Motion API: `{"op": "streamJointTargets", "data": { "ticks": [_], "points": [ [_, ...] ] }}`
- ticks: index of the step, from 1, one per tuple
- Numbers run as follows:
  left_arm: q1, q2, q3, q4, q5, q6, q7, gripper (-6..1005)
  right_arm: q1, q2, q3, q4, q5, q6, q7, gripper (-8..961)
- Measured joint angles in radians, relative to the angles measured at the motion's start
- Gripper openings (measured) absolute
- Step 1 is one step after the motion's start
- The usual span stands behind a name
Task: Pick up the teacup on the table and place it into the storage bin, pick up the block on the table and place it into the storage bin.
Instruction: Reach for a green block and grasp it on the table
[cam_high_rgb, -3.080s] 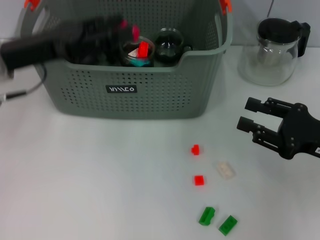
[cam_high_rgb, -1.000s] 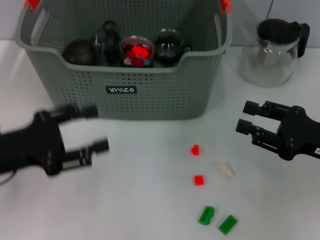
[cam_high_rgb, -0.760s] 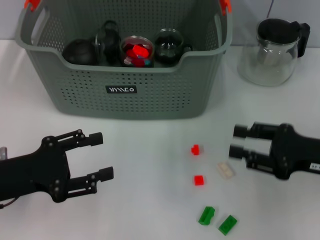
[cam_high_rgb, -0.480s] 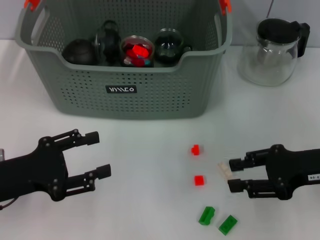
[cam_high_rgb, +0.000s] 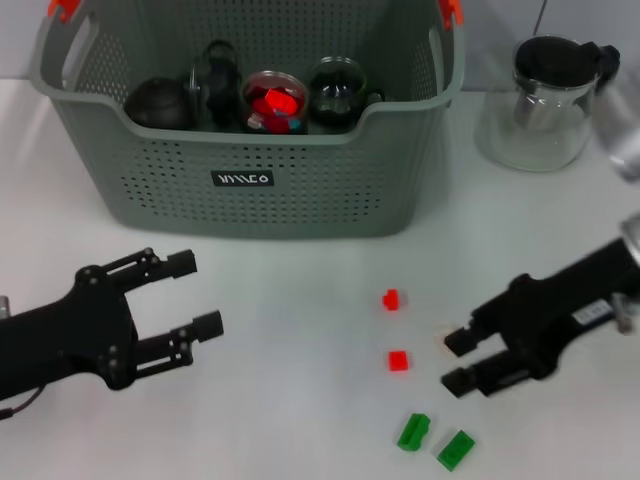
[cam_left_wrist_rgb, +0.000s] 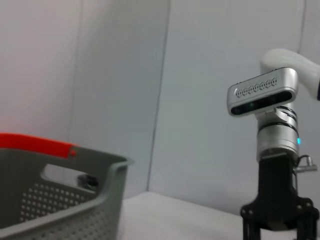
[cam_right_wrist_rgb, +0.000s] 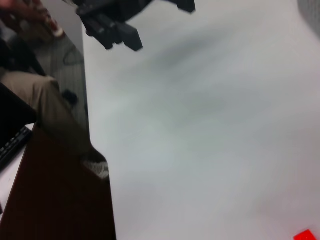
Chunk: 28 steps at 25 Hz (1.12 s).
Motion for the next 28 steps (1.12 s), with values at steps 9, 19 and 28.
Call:
{"op": "streamJointTargets", "data": {
  "ticks": [9, 19, 28],
  "points": [
    [0.002, 0.0, -0.041, -0.02, -0.001, -0.015, 0.002, 752, 0.107, 0.002, -0.147, -0.012, -0.044, 0.042, 0.469, 550],
    [-0.003, -0.001, -0.052, -0.034, -0.001, -0.04, 0.002, 752, 0.125, 0.005, -0.419, -0.023, -0.169, 0.236, 0.568, 550],
    [-0.005, 0.0, -0.065, -0.053, 0.0, -0.05, 0.016, 752, 0.124, 0.004, -0.457, -0.017, -0.16, 0.252, 0.618, 550]
  ]
}}
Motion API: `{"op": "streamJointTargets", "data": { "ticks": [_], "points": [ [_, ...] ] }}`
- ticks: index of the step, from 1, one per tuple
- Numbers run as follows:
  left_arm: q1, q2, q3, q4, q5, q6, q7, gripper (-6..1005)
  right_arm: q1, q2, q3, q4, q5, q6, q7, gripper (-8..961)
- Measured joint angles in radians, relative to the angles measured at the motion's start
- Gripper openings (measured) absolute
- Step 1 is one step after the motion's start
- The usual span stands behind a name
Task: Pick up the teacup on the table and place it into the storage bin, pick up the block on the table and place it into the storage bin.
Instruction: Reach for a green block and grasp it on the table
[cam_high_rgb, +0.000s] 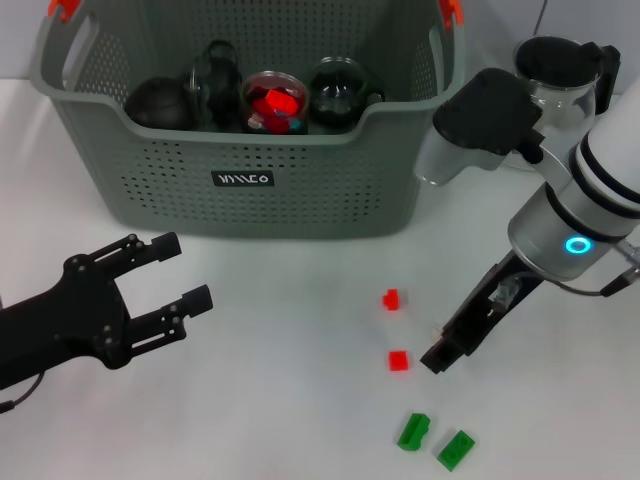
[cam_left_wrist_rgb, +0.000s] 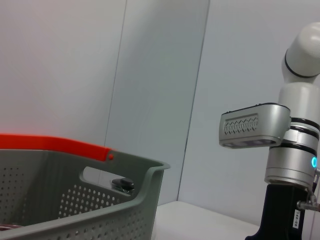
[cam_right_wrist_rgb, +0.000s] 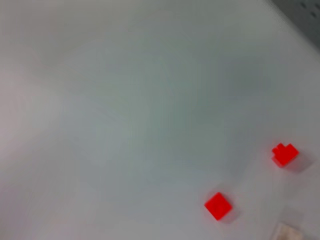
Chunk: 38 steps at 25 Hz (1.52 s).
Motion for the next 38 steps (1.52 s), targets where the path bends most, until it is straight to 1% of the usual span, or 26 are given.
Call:
{"op": "streamJointTargets", "data": {
  "ticks": [2, 5, 9, 11, 15, 19, 25, 27, 32, 38],
  "points": [
    [0.0, 0.0, 0.0, -0.003, 0.0, -0.001, 0.0, 752, -0.001, 0.0, 0.002, 0.01, 0.03, 0.005, 0.045, 550],
    [0.0, 0.0, 0.0, -0.005, 0.0, -0.003, 0.0, 752, -0.004, 0.0, -0.005, 0.014, 0.065, 0.01, 0.051, 550],
    [-0.001, 0.0, 0.0, -0.007, 0.0, -0.007, 0.0, 752, -0.014, 0.0, -0.052, 0.009, 0.064, 0.038, -0.048, 550],
    [-0.002, 0.0, 0.0, -0.007, 0.0, -0.012, 0.0, 752, -0.023, 0.001, -0.096, 0.003, 0.071, 0.054, -0.156, 550],
    [-0.003, 0.0, 0.0, -0.017, 0.0, -0.018, 0.0, 752, -0.023, 0.005, -0.125, 0.003, 0.083, 0.054, -0.209, 549],
    [-0.005, 0.0, 0.0, -0.02, 0.0, -0.022, 0.0, 753, -0.01, 0.005, -0.148, 0.019, 0.093, 0.041, -0.152, 549],
    [-0.005, 0.0, 0.0, -0.02, 0.0, -0.029, 0.0, 753, -0.012, 0.002, -0.12, 0.02, 0.138, -0.027, -0.086, 551],
    [-0.005, 0.0, 0.0, -0.021, 0.0, -0.03, 0.0, 753, -0.011, 0.002, -0.125, 0.027, 0.134, -0.033, -0.046, 551],
    [-0.004, 0.0, 0.0, -0.022, 0.0, -0.03, 0.0, 753, -0.01, 0.005, -0.156, 0.029, 0.124, -0.023, 0.027, 553],
    [-0.001, 0.0, 0.0, -0.021, 0.0, -0.03, 0.0, 753, -0.008, 0.007, -0.171, 0.039, 0.124, -0.014, 0.047, 554]
  ]
}}
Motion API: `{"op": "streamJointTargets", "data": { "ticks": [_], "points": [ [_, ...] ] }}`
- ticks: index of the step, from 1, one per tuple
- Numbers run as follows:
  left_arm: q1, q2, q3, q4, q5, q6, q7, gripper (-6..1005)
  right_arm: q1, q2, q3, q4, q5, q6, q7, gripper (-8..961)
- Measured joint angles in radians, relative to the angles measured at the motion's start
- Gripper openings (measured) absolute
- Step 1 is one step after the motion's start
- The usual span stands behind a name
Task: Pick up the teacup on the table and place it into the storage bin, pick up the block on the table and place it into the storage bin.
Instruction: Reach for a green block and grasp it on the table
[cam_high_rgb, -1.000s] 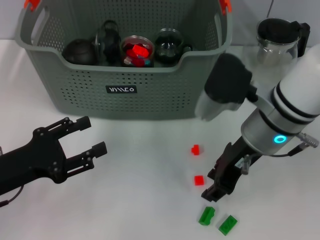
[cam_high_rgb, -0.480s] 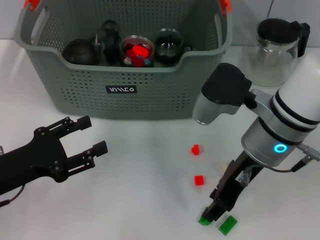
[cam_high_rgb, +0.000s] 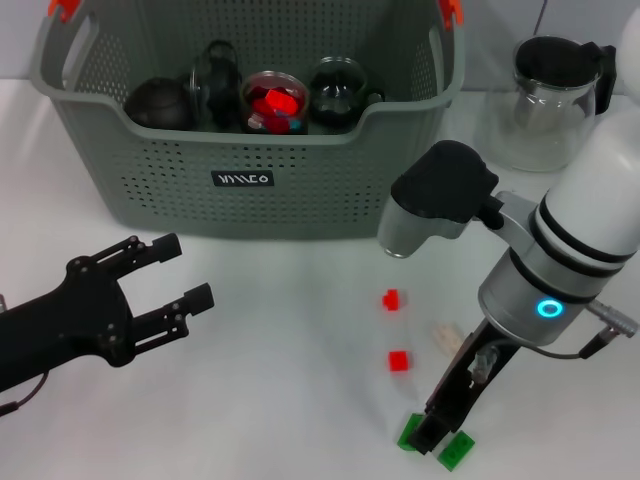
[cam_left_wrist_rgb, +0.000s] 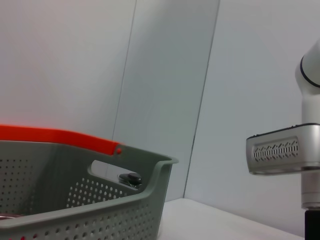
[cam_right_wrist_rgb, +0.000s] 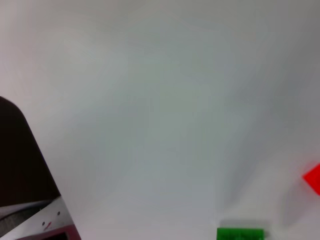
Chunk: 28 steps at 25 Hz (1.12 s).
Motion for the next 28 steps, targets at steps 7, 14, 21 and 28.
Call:
{"op": "streamJointTargets", "data": {
  "ticks": [7, 14, 21, 28],
  "points": [
    [-0.001, 0.0, -0.001, -0.007, 0.0, -0.011, 0.0, 753, 0.002, 0.0, -0.033, 0.003, -0.003, 0.024, 0.008, 556],
    [-0.003, 0.0, -0.001, -0.01, 0.0, -0.012, 0.0, 753, 0.003, 0.0, -0.055, 0.003, -0.018, 0.058, 0.021, 558],
    [-0.002, 0.0, -0.001, -0.012, 0.0, -0.012, 0.0, 753, 0.004, 0.001, -0.079, -0.003, -0.008, 0.063, 0.015, 572],
    [-0.002, 0.0, -0.001, -0.012, 0.0, -0.012, 0.0, 753, 0.004, 0.0, -0.089, 0.002, 0.0, 0.062, 0.018, 589]
  ]
}}
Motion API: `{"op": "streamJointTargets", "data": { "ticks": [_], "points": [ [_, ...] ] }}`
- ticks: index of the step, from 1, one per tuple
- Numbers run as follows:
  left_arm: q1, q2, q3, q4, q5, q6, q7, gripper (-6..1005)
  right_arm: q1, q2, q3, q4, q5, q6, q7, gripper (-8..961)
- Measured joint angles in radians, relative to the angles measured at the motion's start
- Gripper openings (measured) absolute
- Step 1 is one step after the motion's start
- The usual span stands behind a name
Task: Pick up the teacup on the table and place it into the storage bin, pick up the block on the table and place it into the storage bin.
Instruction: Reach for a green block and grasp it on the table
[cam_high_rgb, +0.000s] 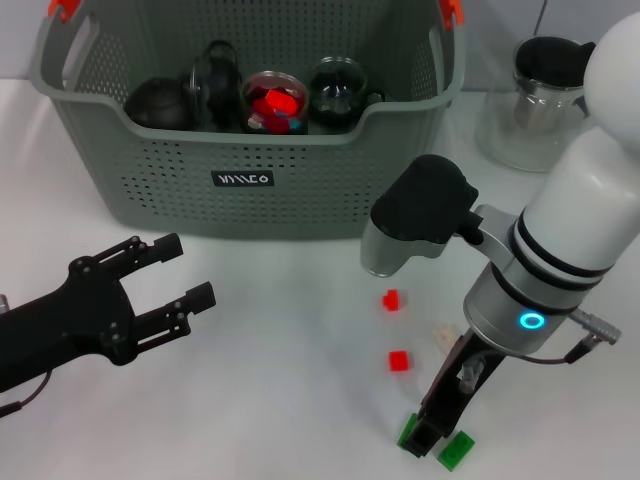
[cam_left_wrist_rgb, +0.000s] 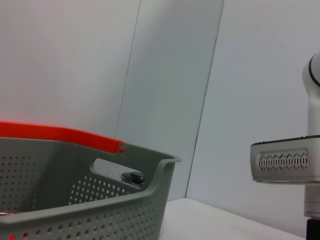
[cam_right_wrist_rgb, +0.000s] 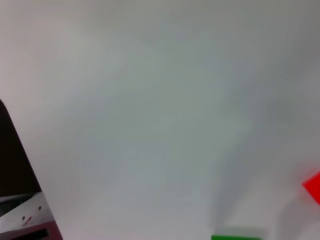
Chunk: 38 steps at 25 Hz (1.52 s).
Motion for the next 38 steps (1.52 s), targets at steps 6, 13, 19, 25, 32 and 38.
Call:
{"op": "streamJointTargets", "data": {
  "ticks": [6, 13, 19, 25, 32, 38],
  "points": [
    [0.001, 0.0, 0.0, 0.0, 0.0, -0.001, 0.0, 752, -0.001, 0.001, -0.007, 0.001, 0.0, 0.004, 0.004, 596],
    [0.004, 0.0, 0.0, 0.0, 0.0, -0.002, 0.0, 752, 0.0, 0.002, -0.026, 0.004, 0.0, 0.013, 0.006, 596],
    [0.004, 0.0, 0.0, 0.0, 0.001, -0.002, 0.0, 753, 0.005, 0.002, -0.029, 0.026, 0.001, 0.031, 0.006, 596],
    [0.004, 0.0, 0.0, 0.0, 0.001, -0.002, 0.0, 753, 0.006, 0.003, -0.031, 0.029, 0.002, 0.036, 0.003, 596],
    [0.006, 0.0, 0.0, 0.0, 0.003, -0.001, 0.0, 752, 0.007, 0.003, -0.045, 0.029, 0.013, 0.037, -0.003, 595],
    [0.006, -0.001, 0.0, 0.0, 0.005, -0.001, 0.0, 752, 0.016, 0.003, -0.057, 0.036, 0.03, 0.037, -0.003, 595]
  ]
}}
